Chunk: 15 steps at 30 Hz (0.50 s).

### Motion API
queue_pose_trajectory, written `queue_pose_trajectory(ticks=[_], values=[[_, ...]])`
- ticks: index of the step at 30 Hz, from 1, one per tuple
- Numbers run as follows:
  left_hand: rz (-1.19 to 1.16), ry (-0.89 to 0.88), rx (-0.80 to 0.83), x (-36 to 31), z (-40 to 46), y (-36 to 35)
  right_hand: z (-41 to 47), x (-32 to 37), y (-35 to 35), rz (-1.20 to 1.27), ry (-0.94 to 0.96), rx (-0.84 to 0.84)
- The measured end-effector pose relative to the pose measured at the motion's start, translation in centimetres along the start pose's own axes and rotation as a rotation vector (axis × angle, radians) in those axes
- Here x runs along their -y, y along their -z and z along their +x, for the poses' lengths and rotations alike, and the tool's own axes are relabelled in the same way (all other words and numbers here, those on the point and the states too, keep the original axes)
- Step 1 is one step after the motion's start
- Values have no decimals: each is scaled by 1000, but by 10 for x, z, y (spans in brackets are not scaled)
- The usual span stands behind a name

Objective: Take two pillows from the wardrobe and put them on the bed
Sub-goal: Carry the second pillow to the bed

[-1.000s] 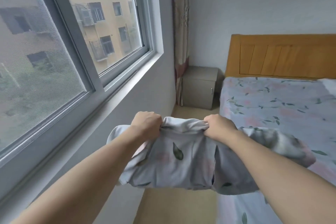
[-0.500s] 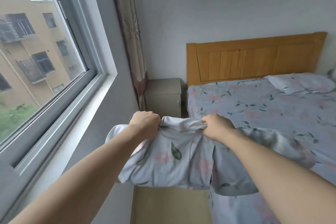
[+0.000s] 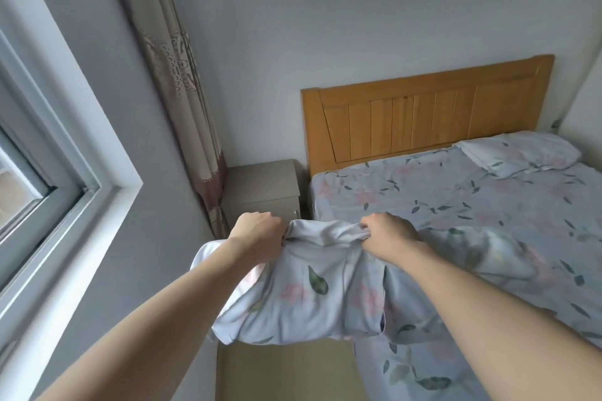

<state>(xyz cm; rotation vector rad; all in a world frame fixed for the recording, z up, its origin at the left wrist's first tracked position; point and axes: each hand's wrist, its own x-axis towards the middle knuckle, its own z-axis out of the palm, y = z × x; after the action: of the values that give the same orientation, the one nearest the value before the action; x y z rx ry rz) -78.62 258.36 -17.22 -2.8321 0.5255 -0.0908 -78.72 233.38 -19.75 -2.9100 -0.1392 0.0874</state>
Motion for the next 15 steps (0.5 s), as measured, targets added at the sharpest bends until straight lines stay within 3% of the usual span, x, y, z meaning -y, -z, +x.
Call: queue_pose_trajectory(ticks=[15], values=[[1, -204, -1, 96, 286, -39, 257, -29, -5, -69, -224, -94]])
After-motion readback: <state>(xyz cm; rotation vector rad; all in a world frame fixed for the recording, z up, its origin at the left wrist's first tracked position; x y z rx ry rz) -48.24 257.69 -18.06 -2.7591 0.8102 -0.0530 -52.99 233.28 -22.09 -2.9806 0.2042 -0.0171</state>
